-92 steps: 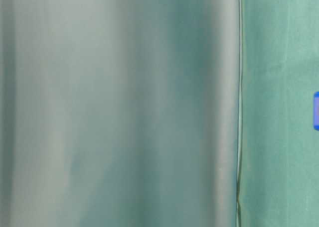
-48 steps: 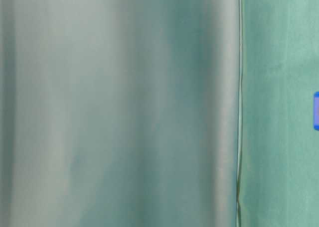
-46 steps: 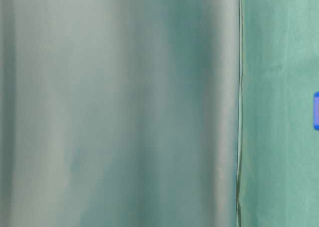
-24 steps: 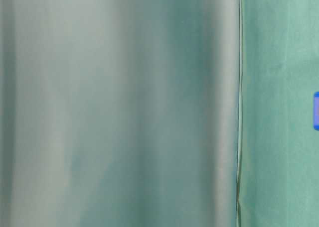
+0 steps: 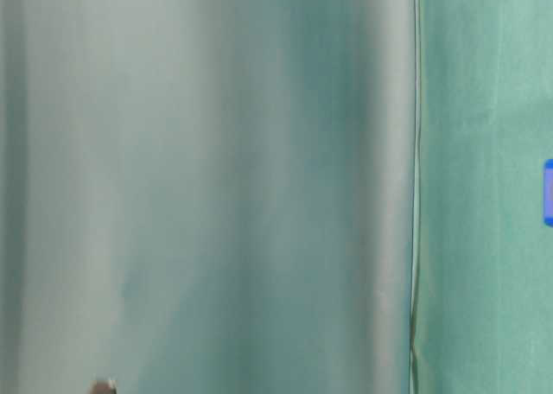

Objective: Handover the blue block to the right arm after grasping it with the left arm, then place it in the designated position.
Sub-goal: 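Move the open left gripper toward the blue cube, then lower the left gripper around the blue cube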

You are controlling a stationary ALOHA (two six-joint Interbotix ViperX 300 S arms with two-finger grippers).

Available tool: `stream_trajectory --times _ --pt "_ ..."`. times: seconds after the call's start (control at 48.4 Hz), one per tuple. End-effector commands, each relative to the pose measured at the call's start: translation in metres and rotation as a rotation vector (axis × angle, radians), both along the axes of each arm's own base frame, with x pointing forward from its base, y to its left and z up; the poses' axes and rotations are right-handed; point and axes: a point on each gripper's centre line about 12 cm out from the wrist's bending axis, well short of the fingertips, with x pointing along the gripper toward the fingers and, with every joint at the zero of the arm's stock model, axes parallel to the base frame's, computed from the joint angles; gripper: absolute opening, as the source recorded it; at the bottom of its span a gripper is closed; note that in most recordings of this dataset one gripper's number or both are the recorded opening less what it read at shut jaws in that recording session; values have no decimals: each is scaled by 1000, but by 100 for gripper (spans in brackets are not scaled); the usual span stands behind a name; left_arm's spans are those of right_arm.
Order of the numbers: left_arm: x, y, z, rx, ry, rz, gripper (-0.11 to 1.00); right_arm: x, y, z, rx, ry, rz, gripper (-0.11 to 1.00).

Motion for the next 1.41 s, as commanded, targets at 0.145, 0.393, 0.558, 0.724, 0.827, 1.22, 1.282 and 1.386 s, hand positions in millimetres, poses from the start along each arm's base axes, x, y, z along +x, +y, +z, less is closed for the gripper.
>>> stream_trajectory --times 0.145,0.393,0.558,0.724,0.827,1.22,1.282,1.386 --pt "49 0 16 4 -25 -2 100 3 0 10 3 -28 -2 93" --pt "94 0 19 6 -3 -1 100 4 0 8 1 -21 -2 93" --pt "108 0 22 7 6 -1 100 5 0 6 1 -14 -2 93" --pt "110 0 20 4 34 -1 100 5 0 6 1 -14 -2 93" --pt "109 -1 18 1 48 -3 100 5 0 6 1 -14 -2 93" --pt "116 -2 11 -7 305 -3 100 6 0 6 1 -9 -2 93" --pt "117 -2 10 -6 368 -4 100 5 0 6 1 -11 -2 93" --pt "119 -3 10 -6 465 -7 100 5 0 6 1 -11 -2 93"
